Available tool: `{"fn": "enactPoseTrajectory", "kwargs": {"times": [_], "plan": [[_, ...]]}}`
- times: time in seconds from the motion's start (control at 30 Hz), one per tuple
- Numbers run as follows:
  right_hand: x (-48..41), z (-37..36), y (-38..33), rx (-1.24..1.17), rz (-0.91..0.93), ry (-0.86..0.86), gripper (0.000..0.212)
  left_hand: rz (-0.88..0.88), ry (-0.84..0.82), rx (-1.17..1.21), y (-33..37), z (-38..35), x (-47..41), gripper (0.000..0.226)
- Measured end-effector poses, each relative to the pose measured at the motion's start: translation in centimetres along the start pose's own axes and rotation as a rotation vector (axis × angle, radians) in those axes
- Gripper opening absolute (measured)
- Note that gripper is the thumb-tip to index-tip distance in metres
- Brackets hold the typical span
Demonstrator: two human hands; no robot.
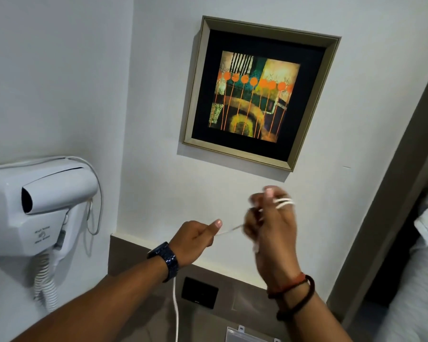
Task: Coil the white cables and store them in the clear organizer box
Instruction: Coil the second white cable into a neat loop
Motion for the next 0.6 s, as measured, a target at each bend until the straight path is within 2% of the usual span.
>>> {"fn": "enactPoseTrajectory", "kwargs": {"times": [0.07,0.1,0.13,0.17,0.23,0.3,0.37,0.4,0.43,0.53,0.6], "plan": [[-1.2,4.1,-3.1,0.248,0.379,0.418,0.012,-0.030,-0.005,-0.073,-0.1,0.4,0.4,0.065],[-1.1,5.3,-4.5,0.444,0.577,0.546,0.007,-0.045,-0.004,-0.091,0.0,0.7,0.5,0.065],[-1.3,5.5,-5.1,0.698,0.711,0.590,0.007,-0.056,0.003,-0.103,0.0,1.0,0.6,0.065],[-1.7,5.3,-4.6,0.988,0.786,0.569,0.016,-0.071,0.016,-0.112,0.3,1.4,0.6,0.065],[-2.5,4.7,-1.4,1.499,0.800,0.357,0.037,-0.112,0.051,-0.129,0.9,2.2,0.3,0.064],[-2.2,4.9,2.6,1.770,0.645,0.132,0.055,-0.152,0.098,-0.145,1.6,3.0,-0.4,0.066],[-1.4,5.3,6.2,1.908,0.487,-0.085,0.065,-0.171,0.143,-0.171,2.0,3.8,-1.2,0.067],[-0.8,5.3,7.5,1.880,0.391,-0.188,0.069,-0.170,0.169,-0.188,2.1,4.3,-1.6,0.067],[0.0,5.0,8.5,1.740,0.252,-0.300,0.071,-0.159,0.197,-0.194,2.1,5.0,-2.1,0.066],[5.0,1.9,10.4,0.922,-0.401,-0.624,0.070,-0.062,0.272,-0.131,1.2,6.5,-2.9,0.063],[8.0,-1.5,8.3,0.360,-0.671,-0.774,0.066,-0.005,0.246,-0.094,0.4,6.0,-2.7,0.062]]}}
Point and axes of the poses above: each hand's wrist, its own x-axis away from the middle knuckle, its own z-axis out of the back of the hand, y = z × x, the point moved 9 cm from there along -x, towards the middle knuckle, and after that the axes turned 12 degrees about y, right-handed, at the moved point
